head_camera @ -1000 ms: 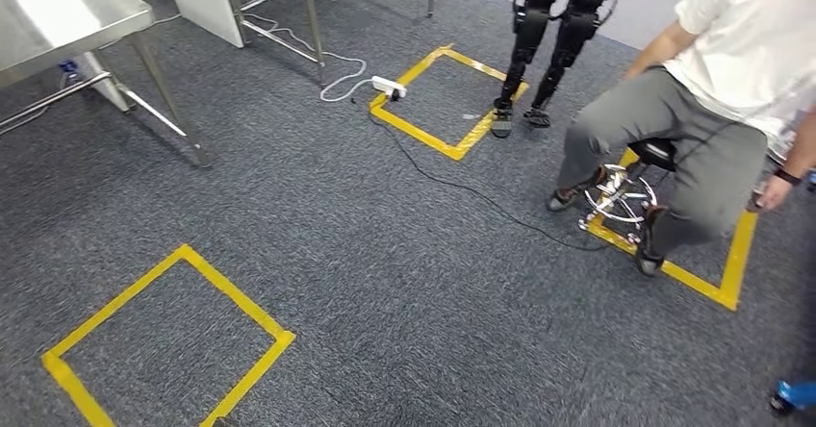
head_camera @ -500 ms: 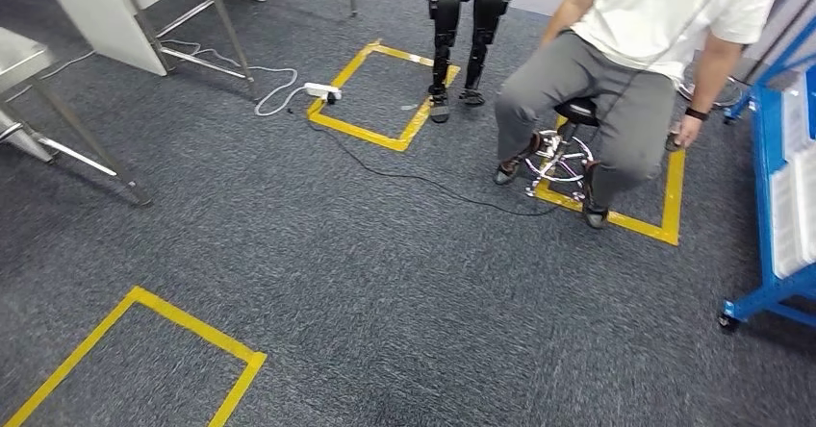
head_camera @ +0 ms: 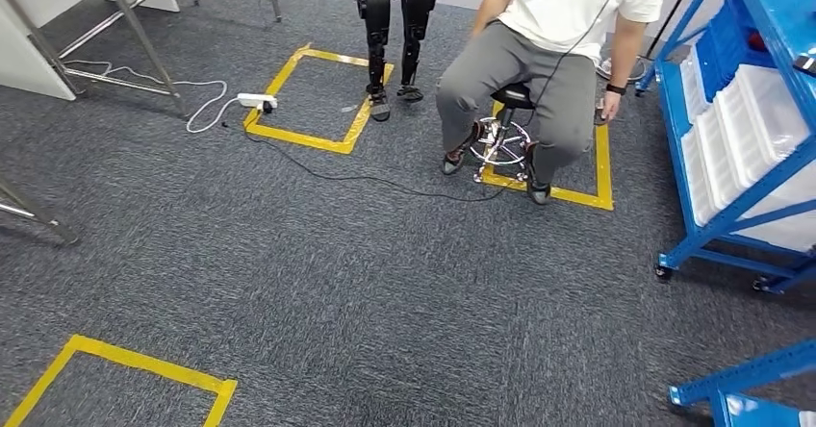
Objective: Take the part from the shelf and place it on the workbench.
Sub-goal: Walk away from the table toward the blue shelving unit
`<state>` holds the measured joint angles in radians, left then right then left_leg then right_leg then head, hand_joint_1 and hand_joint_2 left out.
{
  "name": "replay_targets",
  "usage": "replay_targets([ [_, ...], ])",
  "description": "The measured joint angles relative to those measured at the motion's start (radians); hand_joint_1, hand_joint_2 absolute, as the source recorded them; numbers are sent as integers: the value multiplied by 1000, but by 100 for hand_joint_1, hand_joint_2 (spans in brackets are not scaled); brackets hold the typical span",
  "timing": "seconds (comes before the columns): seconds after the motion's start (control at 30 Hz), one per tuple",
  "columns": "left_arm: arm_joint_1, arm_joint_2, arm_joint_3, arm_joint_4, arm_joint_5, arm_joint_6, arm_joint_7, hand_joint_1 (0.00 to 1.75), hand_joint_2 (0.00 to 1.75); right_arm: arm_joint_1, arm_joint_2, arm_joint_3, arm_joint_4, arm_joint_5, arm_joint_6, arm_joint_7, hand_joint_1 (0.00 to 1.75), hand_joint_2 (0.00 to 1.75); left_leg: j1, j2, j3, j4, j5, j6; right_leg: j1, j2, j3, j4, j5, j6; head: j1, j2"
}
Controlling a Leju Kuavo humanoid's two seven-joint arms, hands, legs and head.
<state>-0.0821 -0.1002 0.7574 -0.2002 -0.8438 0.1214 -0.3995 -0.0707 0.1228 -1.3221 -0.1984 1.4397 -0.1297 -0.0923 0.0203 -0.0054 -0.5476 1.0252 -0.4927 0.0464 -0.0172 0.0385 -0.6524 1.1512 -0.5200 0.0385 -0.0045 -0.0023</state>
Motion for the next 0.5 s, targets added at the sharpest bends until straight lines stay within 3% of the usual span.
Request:
replay_targets([
  [0.07,2,2,0,0,0,0,1,0,0,-3,2,0,0,1,0,-1,0,175,-5,33,-4,0,1,4,0,-21,-58,124,-48,-2,1,0],
  [0.1,3,2,0,0,0,0,1,0,0,-2,2,0,0,2,0,-1,0,175,-6,47,-6,0,1,4,0,-24,-68,153,-56,1,1,0],
  [0.13,3,2,0,0,0,0,1,0,0,0,2,0,0,4,0,-1,0,175,-7,61,-7,0,1,4,0,-28,-54,138,-49,6,2,0],
  [0.17,3,1,0,0,1,0,1,0,0,1,1,0,0,6,0,0,0,175,-8,74,-7,0,1,4,1,-38,-20,85,-31,12,2,0],
  [0.23,4,0,0,0,2,0,1,0,0,0,-1,0,0,8,0,0,0,175,-11,98,-3,2,0,-1,6,-90,68,-61,7,14,2,0],
  [0.3,6,-1,0,1,3,0,1,0,0,-4,-3,0,0,10,0,1,0,175,-16,119,4,2,-5,-11,16,-125,106,-135,25,2,0,0],
  [0.37,6,-2,0,1,4,0,0,0,0,-4,-4,0,-1,10,0,1,0,175,-15,142,11,-1,-8,-25,20,-105,102,-141,31,-15,-1,0],
  [0.4,5,-2,0,1,4,0,0,0,0,-2,-4,0,-1,10,0,1,0,175,-11,138,13,1,-11,-31,14,-93,105,-144,35,-22,-1,0],
  [0.43,4,-3,0,1,4,0,0,0,0,-1,-5,0,-1,10,0,1,0,175,-8,117,9,14,-23,-38,9,-80,107,-147,41,-31,-2,0],
  [0.5,7,-3,0,1,3,0,0,0,0,0,-4,0,-1,10,0,1,0,175,-3,47,-26,99,-82,-46,-1,-56,111,-151,50,-43,-6,0],
])
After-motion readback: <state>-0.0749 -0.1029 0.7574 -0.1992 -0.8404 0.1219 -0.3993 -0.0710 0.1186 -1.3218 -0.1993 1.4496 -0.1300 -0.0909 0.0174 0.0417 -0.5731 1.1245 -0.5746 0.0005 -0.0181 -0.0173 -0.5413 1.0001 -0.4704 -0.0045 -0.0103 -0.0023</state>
